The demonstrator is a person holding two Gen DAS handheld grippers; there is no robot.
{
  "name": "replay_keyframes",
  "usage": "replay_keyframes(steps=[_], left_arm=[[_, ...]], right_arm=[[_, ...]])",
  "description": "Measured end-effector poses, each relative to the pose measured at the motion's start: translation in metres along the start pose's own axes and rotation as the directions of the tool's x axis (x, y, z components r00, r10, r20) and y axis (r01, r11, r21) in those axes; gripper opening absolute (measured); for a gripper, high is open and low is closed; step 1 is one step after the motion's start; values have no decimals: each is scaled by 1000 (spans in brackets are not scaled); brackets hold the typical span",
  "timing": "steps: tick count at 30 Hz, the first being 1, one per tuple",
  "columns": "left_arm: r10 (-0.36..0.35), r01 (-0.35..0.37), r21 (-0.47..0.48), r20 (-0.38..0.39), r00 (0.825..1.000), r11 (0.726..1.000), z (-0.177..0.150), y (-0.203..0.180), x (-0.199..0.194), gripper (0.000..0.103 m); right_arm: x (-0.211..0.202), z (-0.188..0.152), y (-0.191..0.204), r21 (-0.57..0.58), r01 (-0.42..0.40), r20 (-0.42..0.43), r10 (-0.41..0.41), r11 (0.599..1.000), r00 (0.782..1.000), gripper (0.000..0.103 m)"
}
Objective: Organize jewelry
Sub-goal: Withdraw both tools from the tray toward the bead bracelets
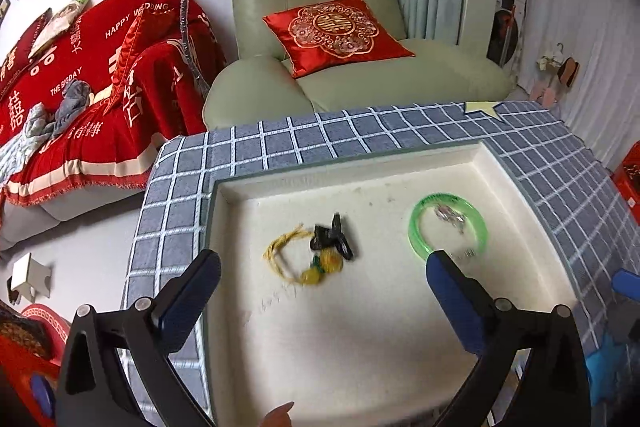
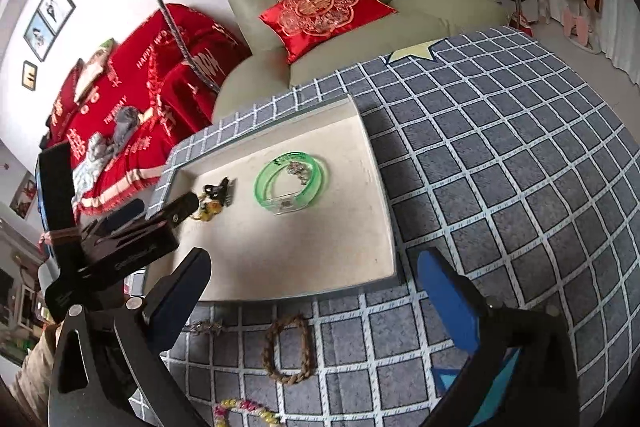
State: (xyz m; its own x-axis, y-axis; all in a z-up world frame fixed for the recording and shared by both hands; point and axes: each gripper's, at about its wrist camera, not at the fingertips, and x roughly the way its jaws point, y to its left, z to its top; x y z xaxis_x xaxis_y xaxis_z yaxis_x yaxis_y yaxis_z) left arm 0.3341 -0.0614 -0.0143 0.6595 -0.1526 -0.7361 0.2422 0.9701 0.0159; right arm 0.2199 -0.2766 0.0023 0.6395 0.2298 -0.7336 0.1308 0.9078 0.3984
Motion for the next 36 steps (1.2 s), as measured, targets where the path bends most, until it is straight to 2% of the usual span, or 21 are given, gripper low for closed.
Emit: replay_keyframes(steps=[8,12,14,20,24,30,36], left_arm=[[-39,39,20,6,999,999,-37,6,-52,103],[-26,25,16,20,999,1000,-64,7,-76,103],[-40,40,3,3,999,999,-78,8,-83,103],[-101,100,-18,-96,990,995,-121,7,-83,103],[-107,107,-2,-126,986,994,-144,-2,-82,103],[-115,120,25,-145,983,992,-157,-12,-83,103],[-121,130,53,-158,980,990,-158,-22,-78,103]], right_arm=[[-20,-20,1,1,-12,-60,12,1000,998,103],[-32,-40,-1,6,-11,-88,11,1000,996,103],[-38,-54,-2,4,-2,-100,2,1000,995,103],[-51,-98,-4,9,16,-159,-14,1000,987,103],[-58,-127,-4,-2,38,-186,-38,999,982,103],[-66,-164,2,-31,79,-222,-84,996,971,103],[-68,-180,12,-59,108,-219,-118,992,969,103]])
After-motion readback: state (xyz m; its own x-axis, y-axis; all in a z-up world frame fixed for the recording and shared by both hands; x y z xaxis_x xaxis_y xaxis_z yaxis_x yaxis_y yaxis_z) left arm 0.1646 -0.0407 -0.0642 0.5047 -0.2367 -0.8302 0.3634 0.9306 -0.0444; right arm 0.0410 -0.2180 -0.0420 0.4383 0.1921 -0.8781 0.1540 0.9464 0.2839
